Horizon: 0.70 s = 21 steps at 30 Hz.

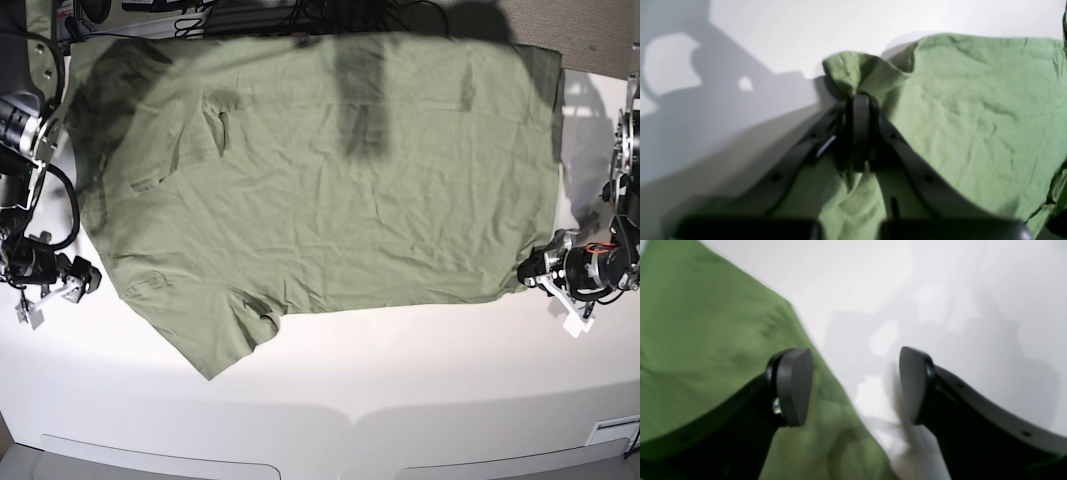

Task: Fold the T-shirt properly
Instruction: 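Move the right gripper along the shirt side to the other hem corner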

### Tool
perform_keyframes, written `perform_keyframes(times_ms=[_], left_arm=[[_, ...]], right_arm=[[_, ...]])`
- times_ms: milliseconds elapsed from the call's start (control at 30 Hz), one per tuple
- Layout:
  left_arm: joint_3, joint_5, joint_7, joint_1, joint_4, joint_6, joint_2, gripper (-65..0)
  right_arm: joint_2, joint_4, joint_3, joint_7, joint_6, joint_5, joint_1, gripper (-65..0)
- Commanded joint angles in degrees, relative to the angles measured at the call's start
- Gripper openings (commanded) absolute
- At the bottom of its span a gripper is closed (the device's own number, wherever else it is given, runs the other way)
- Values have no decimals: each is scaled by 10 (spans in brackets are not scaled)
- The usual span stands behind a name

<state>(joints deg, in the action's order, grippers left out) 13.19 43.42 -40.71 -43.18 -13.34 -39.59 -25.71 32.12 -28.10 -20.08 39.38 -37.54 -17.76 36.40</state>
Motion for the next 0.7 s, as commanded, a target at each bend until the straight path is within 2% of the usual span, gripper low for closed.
perform_keyframes(times_ms=[0,300,400,467,667], left_arm=[[0,6,0,-17,-6,-4,-8,-650],[0,6,-1,-17,-6,-4,-8,-650],[0,6,-6,-17,-6,-4,-8,-650],[0,6,-9,-17,-6,-4,-8,-650],[0,6,-9,-17,-6,-4,-8,-650]], right_arm=[[12,-8,-2,-10,-2,-17,24,-243],[15,-8,-2,-3,-2,-22,37,-243],[20,-8,-2,-7,-2,-23,38,-243],[25,-8,-2,-34,-2,-30,37,-243],[41,-8,-2,-26,-2,-59,38,-243]])
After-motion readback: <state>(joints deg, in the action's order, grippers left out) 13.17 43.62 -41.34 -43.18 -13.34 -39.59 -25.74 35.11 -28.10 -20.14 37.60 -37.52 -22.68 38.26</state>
